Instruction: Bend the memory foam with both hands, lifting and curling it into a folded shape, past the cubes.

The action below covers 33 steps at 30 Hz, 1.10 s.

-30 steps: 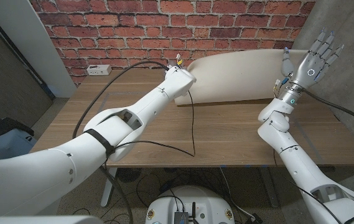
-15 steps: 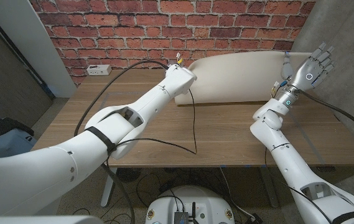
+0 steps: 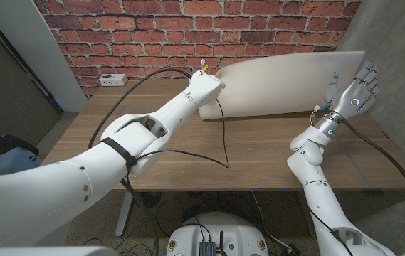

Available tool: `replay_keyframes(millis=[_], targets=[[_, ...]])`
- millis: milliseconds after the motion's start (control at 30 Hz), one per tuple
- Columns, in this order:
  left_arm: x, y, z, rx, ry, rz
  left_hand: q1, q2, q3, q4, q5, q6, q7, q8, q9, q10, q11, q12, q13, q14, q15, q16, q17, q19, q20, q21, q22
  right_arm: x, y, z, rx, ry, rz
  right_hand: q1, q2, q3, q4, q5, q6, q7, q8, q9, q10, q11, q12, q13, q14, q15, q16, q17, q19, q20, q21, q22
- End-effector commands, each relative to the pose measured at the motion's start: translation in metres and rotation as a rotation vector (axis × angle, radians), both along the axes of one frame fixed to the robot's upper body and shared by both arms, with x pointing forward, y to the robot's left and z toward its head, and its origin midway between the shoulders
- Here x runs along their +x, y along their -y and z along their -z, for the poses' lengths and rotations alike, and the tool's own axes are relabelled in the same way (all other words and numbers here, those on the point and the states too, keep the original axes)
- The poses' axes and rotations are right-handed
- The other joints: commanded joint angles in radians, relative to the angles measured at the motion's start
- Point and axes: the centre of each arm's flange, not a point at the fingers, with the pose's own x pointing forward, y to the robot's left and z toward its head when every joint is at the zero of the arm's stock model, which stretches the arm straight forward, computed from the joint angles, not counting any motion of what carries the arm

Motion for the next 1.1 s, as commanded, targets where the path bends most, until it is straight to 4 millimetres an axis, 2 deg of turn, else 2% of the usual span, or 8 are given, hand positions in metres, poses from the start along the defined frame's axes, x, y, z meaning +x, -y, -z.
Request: replay_keyframes(millis=[33, 67, 133, 300, 500, 633, 767, 1100], targets=[[0.007, 0.007, -0.003, -0.01, -0.014, 0.005, -0.008, 0.006, 0.01, 0.002, 0.007, 0.0, 0.002, 0.007, 0.002, 0.024, -0.011, 0.018, 0.192, 0.011, -0.002, 0.006, 0.003, 0.006, 0.003, 0.006, 0.002, -0.003, -0.042, 0.014, -0.4, -0.022, -0.075, 0.099, -0.009, 0.032, 0.003, 0.009, 0.202, -0.029, 0.146, 0.063, 0.216, -0.038, 0.101, 0.041, 0.18, -0.126, 0.062, 0.0, 0.096, -0.055, 0.083, 0.028], [0.007, 0.007, -0.003, -0.009, -0.014, 0.007, -0.007, 0.006, 0.01, 0.001, 0.007, 0.001, 0.003, 0.006, 0.0, 0.026, -0.011, 0.017, 0.189, 0.009, -0.002, 0.006, 0.004, 0.006, 0.003, 0.007, 0.002, -0.002, -0.043, 0.014, -0.425, -0.027, -0.083, 0.113, -0.009, 0.045, 0.003, 0.011, 0.242, -0.035, 0.173, 0.073, 0.275, -0.042, 0.118, 0.035, 0.237, -0.136, 0.062, -0.008, 0.104, -0.056, 0.097, 0.032], [0.008, 0.008, -0.004, -0.009, -0.012, 0.01, -0.007, 0.007, 0.01, 0.002, 0.008, -0.001, 0.002, 0.007, 0.002, 0.025, -0.01, 0.018, 0.192, 0.009, -0.004, 0.006, 0.007, 0.006, 0.004, 0.007, 0.002, 0.001, -0.043, 0.015, -0.457, -0.042, -0.083, 0.13, -0.013, 0.066, 0.004, 0.013, 0.319, -0.034, 0.212, 0.079, 0.328, -0.039, 0.125, 0.017, 0.269, -0.142, 0.034, -0.025, 0.119, -0.056, 0.119, 0.035], [0.007, 0.01, -0.007, -0.009, -0.01, 0.015, -0.009, 0.006, 0.011, 0.002, 0.011, -0.004, 0.001, 0.008, 0.003, 0.024, -0.013, 0.018, 0.192, 0.01, -0.003, 0.006, 0.008, 0.006, 0.003, 0.009, 0.002, 0.008, -0.048, 0.017, -0.54, -0.071, -0.116, 0.137, -0.032, 0.093, 0.01, 0.013, 0.373, -0.029, 0.217, 0.059, 0.362, -0.029, 0.115, -0.022, 0.275, -0.141, -0.058, -0.104, 0.117, -0.059, 0.133, 0.022], [0.007, 0.01, -0.009, -0.008, -0.012, 0.023, -0.011, 0.009, 0.012, 0.005, 0.013, -0.008, -0.001, 0.01, 0.005, 0.021, -0.014, 0.02, 0.194, 0.01, -0.004, 0.007, 0.012, 0.002, 0.003, 0.009, 0.002, 0.018, -0.053, 0.014, -0.613, -0.157, -0.161, 0.101, -0.039, 0.131, 0.029, 0.011, 0.431, -0.022, 0.177, -0.032, 0.401, -0.023, 0.079, -0.096, 0.256, -0.128, -0.189, -0.202, 0.076, -0.059, 0.123, -0.025], [0.007, 0.01, -0.009, -0.01, -0.014, 0.028, -0.011, 0.009, 0.011, 0.004, 0.014, -0.009, 0.002, 0.008, 0.001, 0.019, -0.014, 0.02, 0.194, 0.009, -0.003, 0.007, 0.015, 0.002, 0.002, 0.011, 0.002, 0.024, -0.055, 0.009, -0.61, -0.258, -0.208, 0.004, -0.059, 0.132, 0.059, 0.007, 0.408, -0.043, 0.115, -0.107, 0.332, -0.018, -0.004, -0.169, 0.194, -0.106, -0.297, -0.268, 0.012, -0.02, 0.094, -0.058], [0.006, 0.01, -0.01, -0.012, -0.01, 0.029, -0.011, 0.009, 0.011, 0.003, 0.015, -0.011, 0.001, 0.011, 0.004, 0.018, -0.014, 0.019, 0.191, 0.007, -0.003, 0.006, 0.018, 0.002, 0.001, 0.012, 0.002, 0.032, -0.059, 0.004, -0.625, -0.373, -0.246, -0.052, -0.072, 0.122, 0.077, 0.007, 0.365, -0.046, 0.074, -0.136, 0.304, -0.008, -0.043, -0.198, 0.158, -0.089, -0.332, -0.287, -0.01, 0.014, 0.079, -0.064], [0.007, 0.009, -0.012, -0.028, 0.0, 0.031, -0.013, 0.007, 0.012, 0.003, 0.019, -0.012, 0.002, 0.013, 0.002, 0.019, -0.016, 0.021, 0.191, 0.009, -0.004, 0.005, 0.02, 0.001, 0.0, 0.015, 0.002, 0.056, -0.071, -0.004, -0.682, -0.621, -0.289, -0.102, -0.102, 0.115, 0.076, 0.03, 0.308, -0.062, 0.012, -0.176, 0.222, -0.012, -0.13, -0.247, 0.072, -0.076, -0.398, -0.328, -0.056, 0.03, 0.04, -0.07]])
